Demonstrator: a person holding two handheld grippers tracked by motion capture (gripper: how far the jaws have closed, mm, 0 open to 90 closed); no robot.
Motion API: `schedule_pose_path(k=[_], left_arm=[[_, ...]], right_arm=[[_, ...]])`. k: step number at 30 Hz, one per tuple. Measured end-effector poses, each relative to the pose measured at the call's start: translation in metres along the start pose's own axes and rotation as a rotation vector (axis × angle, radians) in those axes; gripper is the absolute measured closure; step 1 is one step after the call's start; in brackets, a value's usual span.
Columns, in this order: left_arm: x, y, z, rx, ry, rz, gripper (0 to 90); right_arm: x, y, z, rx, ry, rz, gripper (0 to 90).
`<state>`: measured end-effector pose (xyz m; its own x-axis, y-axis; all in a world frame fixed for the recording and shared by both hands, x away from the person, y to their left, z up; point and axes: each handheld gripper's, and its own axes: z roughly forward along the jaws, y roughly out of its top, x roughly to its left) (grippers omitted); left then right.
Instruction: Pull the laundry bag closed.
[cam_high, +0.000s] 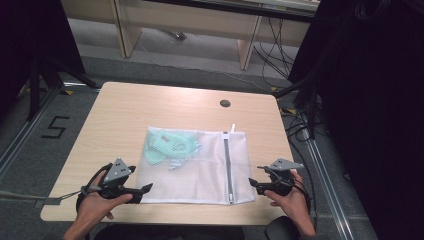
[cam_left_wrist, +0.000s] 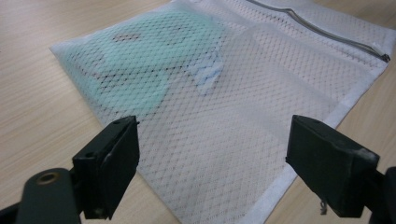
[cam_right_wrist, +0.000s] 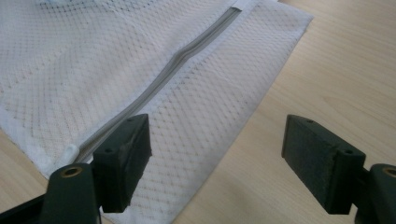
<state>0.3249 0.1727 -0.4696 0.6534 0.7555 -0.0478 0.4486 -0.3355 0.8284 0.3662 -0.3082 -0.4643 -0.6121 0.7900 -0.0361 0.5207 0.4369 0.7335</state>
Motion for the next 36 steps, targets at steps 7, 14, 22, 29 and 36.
schedule_pose_path(k=[7, 14, 22, 29, 36], left_arm=[[-0.002, 0.003, 0.003, 0.006, -0.014, -0.010, 16.8], [-0.004, 0.003, 0.007, 0.014, -0.026, -0.001, 16.8], [-0.010, 0.003, 0.007, 0.022, -0.059, -0.006, 17.3], [-0.016, 0.003, 0.012, 0.016, -0.079, 0.014, 17.1], [-0.021, 0.007, 0.019, 0.027, -0.093, 0.045, 17.2]], right_arm=[[0.002, -0.002, 0.003, 0.024, 0.017, 0.004, 22.7], [0.002, -0.001, 0.003, 0.032, 0.051, -0.010, 21.2], [0.008, 0.001, 0.006, 0.021, 0.064, -0.041, 22.6], [0.013, 0.003, 0.006, 0.036, 0.100, -0.085, 27.1], [0.016, 0.003, 0.011, 0.059, 0.122, -0.115, 30.0]])
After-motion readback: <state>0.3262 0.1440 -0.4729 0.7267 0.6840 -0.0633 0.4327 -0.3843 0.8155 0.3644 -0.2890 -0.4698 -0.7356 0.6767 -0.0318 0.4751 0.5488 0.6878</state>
